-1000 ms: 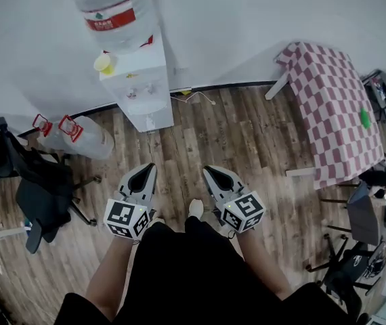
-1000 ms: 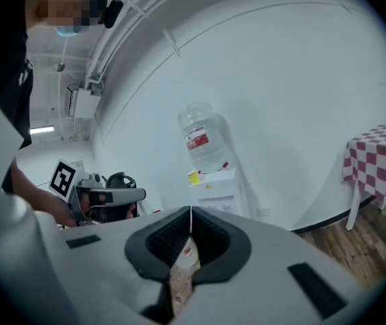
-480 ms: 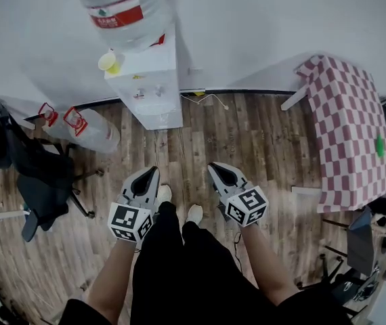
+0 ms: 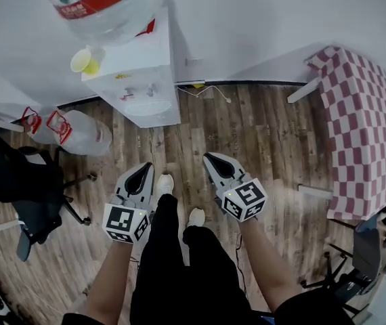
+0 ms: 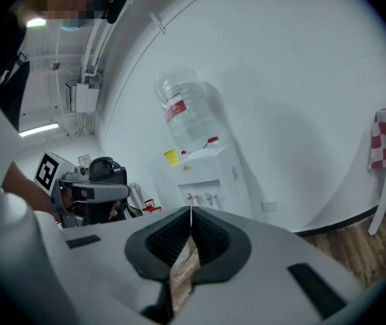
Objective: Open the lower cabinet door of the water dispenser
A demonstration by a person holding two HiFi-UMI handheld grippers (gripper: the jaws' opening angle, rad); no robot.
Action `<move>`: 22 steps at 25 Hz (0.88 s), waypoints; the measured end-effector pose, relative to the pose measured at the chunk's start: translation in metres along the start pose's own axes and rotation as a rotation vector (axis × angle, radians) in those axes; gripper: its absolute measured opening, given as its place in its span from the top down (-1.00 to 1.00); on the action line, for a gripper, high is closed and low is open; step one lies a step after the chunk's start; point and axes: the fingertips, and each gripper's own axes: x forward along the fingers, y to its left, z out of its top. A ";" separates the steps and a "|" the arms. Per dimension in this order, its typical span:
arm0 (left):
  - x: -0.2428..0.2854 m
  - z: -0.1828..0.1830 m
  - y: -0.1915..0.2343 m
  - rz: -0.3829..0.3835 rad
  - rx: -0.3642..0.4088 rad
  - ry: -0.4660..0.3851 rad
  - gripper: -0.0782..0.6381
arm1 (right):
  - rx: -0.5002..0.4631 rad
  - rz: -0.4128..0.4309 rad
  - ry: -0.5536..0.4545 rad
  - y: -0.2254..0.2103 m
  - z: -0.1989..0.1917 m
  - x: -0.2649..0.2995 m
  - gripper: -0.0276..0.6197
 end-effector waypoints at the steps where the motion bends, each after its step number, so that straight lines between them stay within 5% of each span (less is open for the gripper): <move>1: 0.012 -0.010 0.006 -0.006 0.004 0.004 0.74 | 0.000 0.000 0.006 -0.009 -0.013 0.012 0.84; 13: 0.165 -0.170 0.085 -0.068 0.031 0.062 0.74 | -0.011 -0.019 0.026 -0.133 -0.152 0.144 0.84; 22: 0.256 -0.271 0.143 -0.088 0.016 0.003 0.74 | -0.101 0.030 0.011 -0.199 -0.239 0.245 0.84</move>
